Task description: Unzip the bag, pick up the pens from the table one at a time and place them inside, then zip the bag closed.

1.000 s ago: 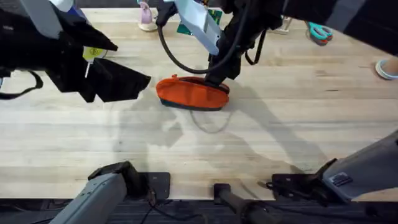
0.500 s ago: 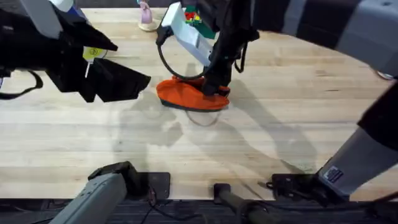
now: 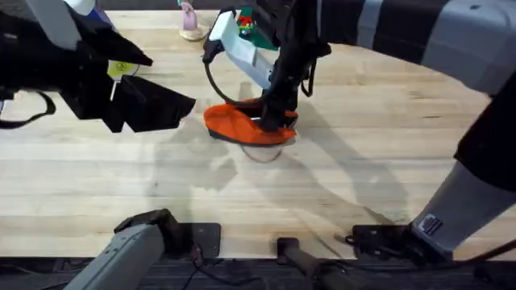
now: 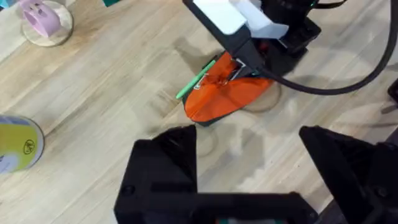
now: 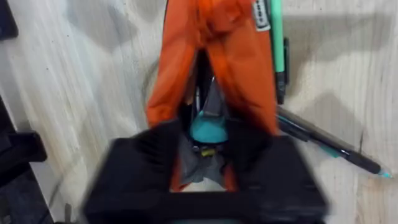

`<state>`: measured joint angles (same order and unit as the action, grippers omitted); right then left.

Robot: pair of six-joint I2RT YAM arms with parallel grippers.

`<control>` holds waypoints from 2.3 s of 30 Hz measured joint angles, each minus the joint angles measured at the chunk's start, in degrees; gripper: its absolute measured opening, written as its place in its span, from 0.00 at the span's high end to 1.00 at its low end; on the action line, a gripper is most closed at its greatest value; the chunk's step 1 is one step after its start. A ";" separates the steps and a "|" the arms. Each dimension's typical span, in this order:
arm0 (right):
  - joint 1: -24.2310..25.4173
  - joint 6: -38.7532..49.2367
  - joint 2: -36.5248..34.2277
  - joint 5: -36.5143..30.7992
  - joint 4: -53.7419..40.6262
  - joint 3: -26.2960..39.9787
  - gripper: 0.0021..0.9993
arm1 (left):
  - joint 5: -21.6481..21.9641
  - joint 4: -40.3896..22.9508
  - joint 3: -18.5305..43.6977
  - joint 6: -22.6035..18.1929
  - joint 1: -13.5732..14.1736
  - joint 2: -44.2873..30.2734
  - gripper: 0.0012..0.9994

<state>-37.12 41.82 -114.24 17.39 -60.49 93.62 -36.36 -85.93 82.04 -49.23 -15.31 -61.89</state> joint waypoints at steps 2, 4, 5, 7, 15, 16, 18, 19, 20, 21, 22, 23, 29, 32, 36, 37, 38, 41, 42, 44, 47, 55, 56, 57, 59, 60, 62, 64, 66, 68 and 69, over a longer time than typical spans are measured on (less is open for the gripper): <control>0.00 0.06 0.00 0.06 0.00 0.00 0.36 | 0.00 -0.02 0.00 0.00 0.00 0.00 0.01; 0.00 0.11 0.00 0.26 -0.04 0.11 0.09 | 0.00 0.00 0.00 0.02 0.00 0.00 0.01; 0.00 0.35 0.01 0.20 0.00 0.17 0.02 | 0.00 -0.02 0.00 0.02 0.00 0.00 0.01; -0.02 0.42 -0.15 0.13 0.00 0.17 0.00 | 0.00 0.00 0.00 0.02 0.00 0.00 0.01; -0.01 0.42 -0.15 0.17 -0.20 0.17 0.00 | 0.00 -0.01 0.00 0.02 0.00 0.00 0.01; 0.00 0.42 -0.15 0.17 -0.20 0.17 0.00 | 0.00 -0.02 0.00 0.02 0.00 0.00 0.01; -0.01 0.42 -0.15 0.17 -0.20 0.17 0.00 | 0.00 -0.02 0.00 0.02 0.00 0.00 0.01; -0.02 0.42 -0.15 0.19 -0.22 0.17 0.00 | 0.00 0.00 0.00 0.02 0.00 0.00 0.01; 0.00 0.42 -0.15 0.18 -0.22 0.17 0.00 | 0.00 0.00 0.00 0.02 0.00 0.00 0.01; -0.01 0.42 -0.15 0.19 -0.22 0.17 0.00 | 0.00 -0.02 0.00 0.02 0.00 0.01 0.01; 0.00 0.42 -0.15 0.18 -0.22 0.17 0.00 | 0.00 -0.02 0.00 0.02 0.00 0.00 0.01; -0.02 0.42 -0.15 0.18 -0.22 0.17 0.00 | 0.00 -0.02 0.00 0.02 0.00 0.00 0.01; -0.02 -2.09 -0.15 0.20 -0.29 0.31 0.00 | 0.00 0.00 0.00 0.02 0.00 0.00 0.01; -0.25 -7.24 -0.24 0.20 -1.42 1.74 0.00 | 0.00 0.00 0.00 0.02 0.00 0.00 0.00; -0.20 -14.87 -0.86 0.22 -4.55 7.34 0.00 | 0.00 -0.02 0.00 0.02 0.00 0.00 0.01; -0.13 -16.28 -1.05 0.22 -5.51 9.53 0.00 | 0.00 0.00 0.00 0.02 0.00 0.00 0.01; -0.06 -17.49 -1.14 0.22 -6.51 12.07 0.00 | 0.00 -0.02 0.00 0.01 0.00 0.00 0.01; 0.27 -19.65 -1.15 0.22 -9.10 19.80 0.00 | 0.00 -0.02 0.00 0.02 0.00 0.00 0.01; 0.44 -20.03 -1.11 0.21 -9.34 22.39 0.00 | 0.00 -0.01 0.00 0.02 0.00 0.00 0.01; 1.00 -20.73 -1.11 0.22 -9.53 27.11 0.00 | 0.00 0.00 0.00 0.02 0.00 0.00 0.01; 2.62 -22.07 -1.11 0.22 -9.62 32.43 0.00 | 0.00 0.00 0.00 0.02 0.00 0.00 0.01; 11.96 -28.39 -1.11 0.20 -9.66 37.90 0.00 | 0.00 -0.01 0.00 0.02 0.00 0.00 0.00; 13.30 -29.52 -1.11 0.18 -9.92 37.90 0.00 | 0.00 -0.02 0.00 0.02 0.00 0.00 0.01; 14.53 -30.67 -1.11 0.15 -10.10 37.90 0.00 | 0.00 -0.02 0.00 0.02 0.00 0.00 0.01; 16.47 -33.38 -1.11 0.09 -10.46 37.90 0.00 | 0.00 0.00 0.00 0.02 0.00 0.00 0.01; 17.15 -34.74 -1.11 0.04 -10.74 37.90 0.00 | 0.00 -0.01 0.00 0.02 0.00 0.00 0.01; 18.24 -37.74 -1.11 0.02 -11.74 37.90 0.00 | 0.00 -0.02 0.00 0.02 0.00 0.00 0.01; 19.07 -41.23 -1.11 -0.09 -13.17 37.90 0.00 | 0.00 -0.02 0.00 0.02 0.00 0.00 0.01; 19.62 -45.41 -1.11 -1.39 -14.88 37.90 0.00 | 0.00 -0.02 0.00 0.02 0.00 0.00 0.01; 20.01 -51.35 -1.11 -3.75 -17.19 37.90 0.00 | 0.00 -0.02 0.00 0.02 0.00 0.00 0.00; 20.09 -53.95 -1.11 -4.79 -17.94 37.90 0.00 | 0.00 -0.02 0.00 0.02 0.00 0.00 0.00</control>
<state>-17.03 -12.13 -115.35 12.59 -78.43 131.52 -36.36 -85.95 82.04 -49.21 -15.31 -61.89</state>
